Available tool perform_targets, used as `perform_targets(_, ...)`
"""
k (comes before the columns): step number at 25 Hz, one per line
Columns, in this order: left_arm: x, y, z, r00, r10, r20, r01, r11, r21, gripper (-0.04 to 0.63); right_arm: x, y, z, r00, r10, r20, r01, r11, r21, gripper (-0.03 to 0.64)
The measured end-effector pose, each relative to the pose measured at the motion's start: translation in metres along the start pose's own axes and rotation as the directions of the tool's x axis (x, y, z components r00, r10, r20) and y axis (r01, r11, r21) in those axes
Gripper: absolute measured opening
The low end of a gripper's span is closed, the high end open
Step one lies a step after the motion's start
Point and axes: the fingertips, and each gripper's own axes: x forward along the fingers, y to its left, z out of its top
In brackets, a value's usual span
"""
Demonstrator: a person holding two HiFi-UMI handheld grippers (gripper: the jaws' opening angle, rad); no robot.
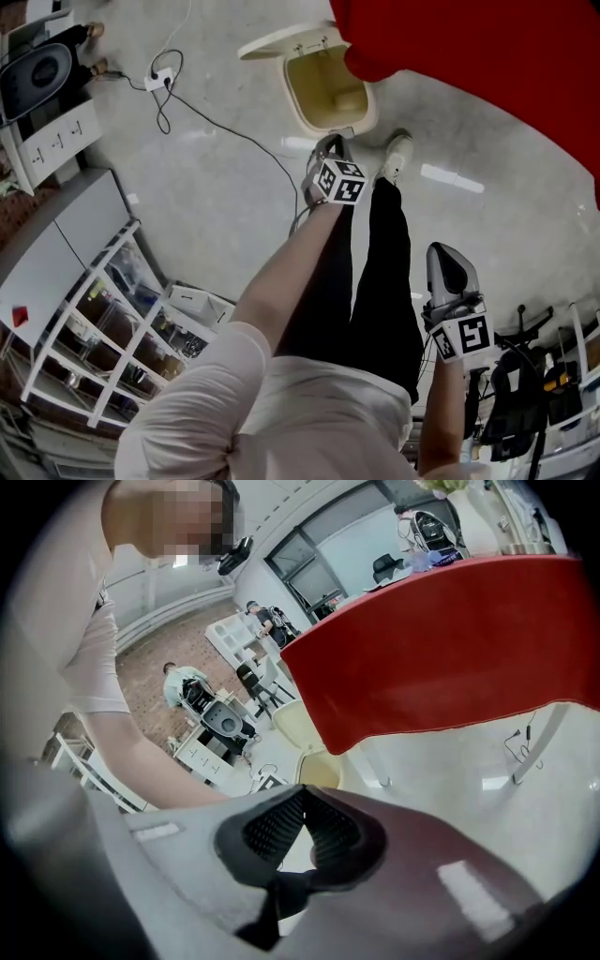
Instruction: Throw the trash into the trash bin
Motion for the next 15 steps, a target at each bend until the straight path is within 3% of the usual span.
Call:
perform_targets(8, -0.070, 0.004, 0.028, 0.988, -0.117, 0.097, 0.116, 0.993, 0.010, 0.004, -0.002, 0.035, 0.037, 0.999, 0.012, 0.034, -0.010, 0.997, -0.071, 0.000)
perform_targets(15, -0.166, 0.019, 0.050, 0.966, -0.171, 0.195, 0.183, 0.982, -0.043, 0.005, -0.019, 0.070, 0.074, 0.997, 0.016, 0.070, -0.006, 0.990, -0.139, 0.000)
